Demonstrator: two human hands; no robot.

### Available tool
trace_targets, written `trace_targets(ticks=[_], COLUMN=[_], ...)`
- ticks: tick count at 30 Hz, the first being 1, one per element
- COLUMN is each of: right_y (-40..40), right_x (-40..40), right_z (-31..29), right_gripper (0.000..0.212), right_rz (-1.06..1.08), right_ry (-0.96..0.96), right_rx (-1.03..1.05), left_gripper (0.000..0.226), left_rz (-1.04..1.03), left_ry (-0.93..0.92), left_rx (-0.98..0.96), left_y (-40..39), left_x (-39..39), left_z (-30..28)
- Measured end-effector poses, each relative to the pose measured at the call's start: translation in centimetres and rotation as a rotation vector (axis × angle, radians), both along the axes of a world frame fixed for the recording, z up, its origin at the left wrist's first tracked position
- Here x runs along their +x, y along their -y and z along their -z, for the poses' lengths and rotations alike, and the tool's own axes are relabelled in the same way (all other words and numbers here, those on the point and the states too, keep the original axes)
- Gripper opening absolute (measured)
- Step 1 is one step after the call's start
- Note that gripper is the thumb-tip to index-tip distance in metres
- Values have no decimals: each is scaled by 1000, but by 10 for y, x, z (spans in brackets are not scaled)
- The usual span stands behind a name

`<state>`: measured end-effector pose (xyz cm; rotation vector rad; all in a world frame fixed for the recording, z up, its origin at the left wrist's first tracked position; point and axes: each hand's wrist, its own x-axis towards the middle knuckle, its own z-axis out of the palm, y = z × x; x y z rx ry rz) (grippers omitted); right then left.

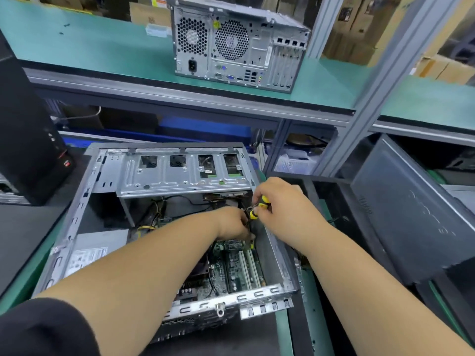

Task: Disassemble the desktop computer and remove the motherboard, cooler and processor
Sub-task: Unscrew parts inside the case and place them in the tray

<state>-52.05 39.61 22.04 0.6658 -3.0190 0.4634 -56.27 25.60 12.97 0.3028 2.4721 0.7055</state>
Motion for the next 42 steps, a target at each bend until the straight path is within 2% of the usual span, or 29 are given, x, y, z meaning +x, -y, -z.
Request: trace_targets(ticks=[3, 5, 7, 10, 14, 17, 20, 24, 26, 28, 31, 35, 42], right_y=[-2, -1, 2, 10, 18, 24, 31, 30, 28, 26, 25, 28, 26], right_x=[1, 0, -2, -5, -11, -18, -23, -28, -28, -29, -29, -29, -31], right_z=[-6, -7, -7, -7, -6, 1, 12, 16, 15, 14, 13, 15, 19], right_gripper=[8, 7, 6, 5, 7, 8, 12, 14, 14, 15, 17, 18, 19], right_rz=[-19, -30, -45, -83, -116, -143, -176, -183, -185, -183, -179, -186, -168], right_ry=[-8, -11, -16, -18, -49, -17, -7, -2, -18, -46, -51, -28, -16], right_rx=[0, 21, 31, 42, 24, 187, 379, 435, 449, 456, 493, 549, 541], left_gripper=[25, 30, 32, 30, 24, 23, 22, 25, 27, 30, 46, 58, 56], left_rz=[-201, -242, -199, -108, -72, -76, -32, 176, 216, 200, 193, 234, 327], left_ry=[68, 66, 13, -72, -91, -117, -259, -390, -412, -396, -354, -271, -154], left_rx=[186, 204, 96, -207, -342, -359, -321, -239, -196, -143, -121, -175, -288], left_y=[-3, -1, 8, 26, 35, 33, 34, 29, 28, 28, 28, 26, 24], left_x=[-3, -4, -6, -9, -10, -8, -7, -4, -5, -6, -7, -7, -8], left_z=[12, 15, 13, 8, 9, 11, 15, 21, 25, 26, 28, 29, 29])
